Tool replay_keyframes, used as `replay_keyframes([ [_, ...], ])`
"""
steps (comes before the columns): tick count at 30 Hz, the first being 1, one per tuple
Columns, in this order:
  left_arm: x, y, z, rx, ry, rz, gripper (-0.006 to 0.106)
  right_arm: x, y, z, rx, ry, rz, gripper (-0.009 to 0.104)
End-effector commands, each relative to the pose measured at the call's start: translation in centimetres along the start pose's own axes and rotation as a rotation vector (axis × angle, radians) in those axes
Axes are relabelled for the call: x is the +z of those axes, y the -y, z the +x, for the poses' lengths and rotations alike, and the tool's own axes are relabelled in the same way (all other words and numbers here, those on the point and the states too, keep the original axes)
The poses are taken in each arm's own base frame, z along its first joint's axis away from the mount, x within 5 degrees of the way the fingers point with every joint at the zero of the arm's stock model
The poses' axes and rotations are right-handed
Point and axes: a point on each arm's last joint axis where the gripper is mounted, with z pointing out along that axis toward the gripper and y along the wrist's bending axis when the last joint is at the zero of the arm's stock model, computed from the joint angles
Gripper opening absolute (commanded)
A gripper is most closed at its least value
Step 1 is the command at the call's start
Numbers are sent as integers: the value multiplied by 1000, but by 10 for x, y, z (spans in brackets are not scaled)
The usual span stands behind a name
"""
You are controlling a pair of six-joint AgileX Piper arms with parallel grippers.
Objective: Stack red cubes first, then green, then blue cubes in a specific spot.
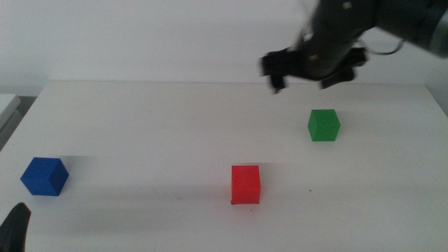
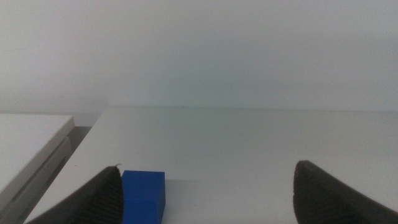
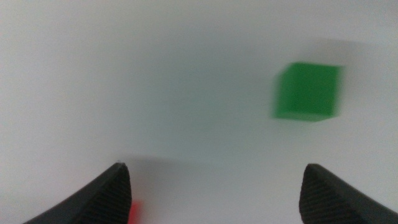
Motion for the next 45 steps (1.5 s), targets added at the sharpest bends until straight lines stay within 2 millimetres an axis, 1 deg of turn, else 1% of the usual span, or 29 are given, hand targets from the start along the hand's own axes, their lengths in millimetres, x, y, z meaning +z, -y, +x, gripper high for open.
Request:
replay_keyframes([
  [1, 0, 0, -1, -1, 13, 4, 94, 8, 35, -13, 22, 16, 56, 75],
  [3, 0, 0, -1, -1, 13, 4, 94, 18, 56, -20, 45, 29, 80, 75],
  [6, 0, 0, -1, -1, 13, 4, 94, 40, 86, -30, 99, 44, 101, 75],
  [7, 0, 0, -1, -1, 13, 4, 94, 48, 94, -31, 114, 41, 100, 75],
  [9, 0, 0, -1, -1, 13, 4, 94, 65, 103, -33, 117, 30, 88, 75],
  [11, 0, 0, -1, -1, 13, 4, 94, 79, 104, -32, 100, 14, 64, 78],
  [14, 0, 0, -1, -1, 13, 4, 94, 100, 103, -29, 68, -25, 35, 86],
  [17, 0, 0, -1, -1, 13, 4, 94, 124, 108, -25, 82, -60, 34, 90],
  [20, 0, 0, -1, -1, 13, 4, 94, 146, 107, -22, 107, -68, 18, 91],
  [23, 0, 0, -1, -1, 13, 4, 94, 160, 106, -19, 108, -77, 19, 91],
  [27, 0, 0, -1, -1, 13, 4, 94, 172, 105, -15, 128, -92, 21, 91],
  [30, 0, 0, -1, -1, 13, 4, 94, 177, 105, -13, 168, -102, 25, 91],
  [37, 0, 0, -1, -1, 15, 4, 94, 185, 105, -9, 233, -122, 33, 90],
  [45, 0, 0, -1, -1, 15, 4, 94, 191, 106, -7, 229, -133, 43, 84],
])
